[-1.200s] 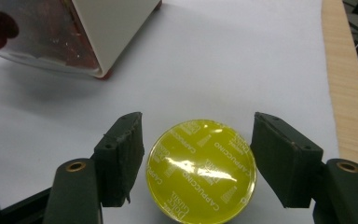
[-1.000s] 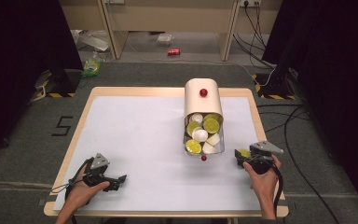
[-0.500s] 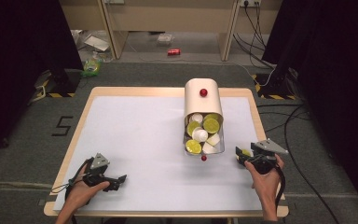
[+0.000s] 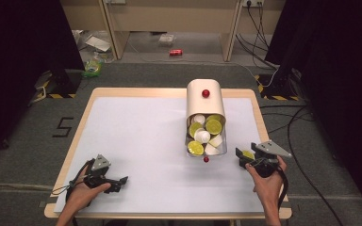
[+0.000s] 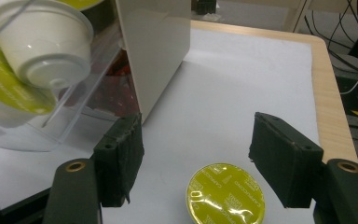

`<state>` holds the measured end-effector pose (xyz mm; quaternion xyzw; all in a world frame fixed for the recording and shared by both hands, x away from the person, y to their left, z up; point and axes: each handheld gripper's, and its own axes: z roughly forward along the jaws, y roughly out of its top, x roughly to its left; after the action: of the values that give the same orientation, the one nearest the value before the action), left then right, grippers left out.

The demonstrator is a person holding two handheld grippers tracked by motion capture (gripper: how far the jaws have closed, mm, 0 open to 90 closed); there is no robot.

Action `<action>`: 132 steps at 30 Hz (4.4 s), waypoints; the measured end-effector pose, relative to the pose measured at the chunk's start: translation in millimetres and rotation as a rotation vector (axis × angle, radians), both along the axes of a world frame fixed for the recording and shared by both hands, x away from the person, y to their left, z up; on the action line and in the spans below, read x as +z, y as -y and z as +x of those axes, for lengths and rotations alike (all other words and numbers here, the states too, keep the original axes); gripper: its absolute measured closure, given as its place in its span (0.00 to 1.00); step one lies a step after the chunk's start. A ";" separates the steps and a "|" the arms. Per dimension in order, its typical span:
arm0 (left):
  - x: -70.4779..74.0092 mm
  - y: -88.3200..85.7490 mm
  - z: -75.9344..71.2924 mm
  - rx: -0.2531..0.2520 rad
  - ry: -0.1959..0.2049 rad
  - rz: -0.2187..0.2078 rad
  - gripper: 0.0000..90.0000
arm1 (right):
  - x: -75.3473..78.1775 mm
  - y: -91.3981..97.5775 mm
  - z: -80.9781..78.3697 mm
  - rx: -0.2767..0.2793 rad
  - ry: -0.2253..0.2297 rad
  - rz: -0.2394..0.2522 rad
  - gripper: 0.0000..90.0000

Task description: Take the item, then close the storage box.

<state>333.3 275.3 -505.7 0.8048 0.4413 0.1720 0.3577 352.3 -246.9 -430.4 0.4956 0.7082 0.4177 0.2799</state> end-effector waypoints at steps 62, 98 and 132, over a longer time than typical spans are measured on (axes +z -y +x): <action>-0.3 0.2 0.1 -0.002 -0.004 -0.007 0.00 | 9.2 -31.6 -42.1 0.121 0.063 0.018 0.37; -0.3 0.2 0.0 -0.002 -0.004 -0.005 0.00 | 9.4 -39.0 -50.2 0.136 0.078 0.036 0.35; -0.3 0.9 0.1 0.000 -0.003 0.000 0.00 | 4.8 -63.4 -34.7 0.169 0.095 -0.047 0.38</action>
<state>333.4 274.4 -506.0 0.8051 0.4418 0.1704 0.3571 317.6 -183.5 -425.5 0.4073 0.7429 0.4462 0.2883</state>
